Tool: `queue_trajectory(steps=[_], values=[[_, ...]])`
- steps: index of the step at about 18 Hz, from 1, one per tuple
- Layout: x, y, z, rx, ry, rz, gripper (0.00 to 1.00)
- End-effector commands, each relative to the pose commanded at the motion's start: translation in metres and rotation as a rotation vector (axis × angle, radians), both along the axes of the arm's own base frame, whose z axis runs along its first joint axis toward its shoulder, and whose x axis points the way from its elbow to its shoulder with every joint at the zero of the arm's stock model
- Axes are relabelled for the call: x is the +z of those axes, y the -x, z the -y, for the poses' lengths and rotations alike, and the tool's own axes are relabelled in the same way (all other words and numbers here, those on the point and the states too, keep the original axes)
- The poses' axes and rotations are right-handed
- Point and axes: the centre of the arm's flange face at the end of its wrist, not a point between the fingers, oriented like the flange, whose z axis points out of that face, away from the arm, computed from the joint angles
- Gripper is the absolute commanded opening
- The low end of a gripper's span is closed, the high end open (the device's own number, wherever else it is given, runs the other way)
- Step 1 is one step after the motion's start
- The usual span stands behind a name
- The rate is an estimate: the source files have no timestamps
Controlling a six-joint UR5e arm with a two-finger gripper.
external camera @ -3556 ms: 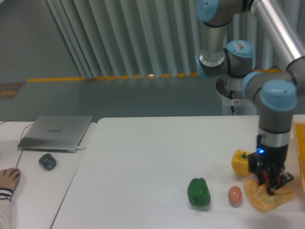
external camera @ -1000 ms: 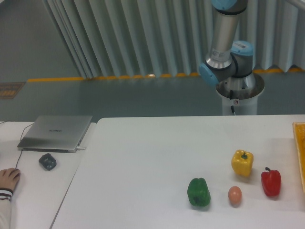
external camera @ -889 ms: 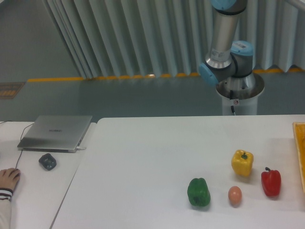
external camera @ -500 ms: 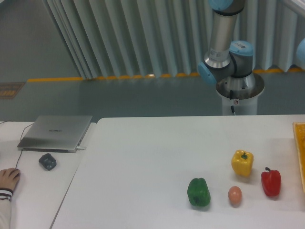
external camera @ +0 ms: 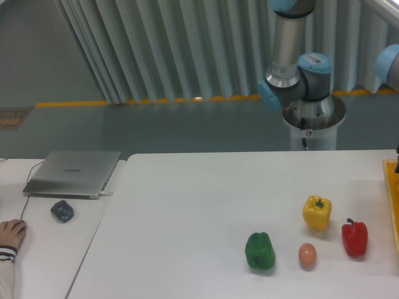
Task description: Place the triangular bread in the basket
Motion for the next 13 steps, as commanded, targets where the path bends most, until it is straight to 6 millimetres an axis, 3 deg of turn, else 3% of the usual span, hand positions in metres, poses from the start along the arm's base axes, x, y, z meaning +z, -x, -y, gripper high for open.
queue_trajectory(steps=[2,5,13], values=[[0.015,-0.020,-0.009,-0.029,0.015,-0.041,1.00],[0.018,-0.038,-0.025,0.019,0.040,-0.065,1.00],[0.022,-0.038,-0.030,0.026,0.026,-0.070,1.00]])
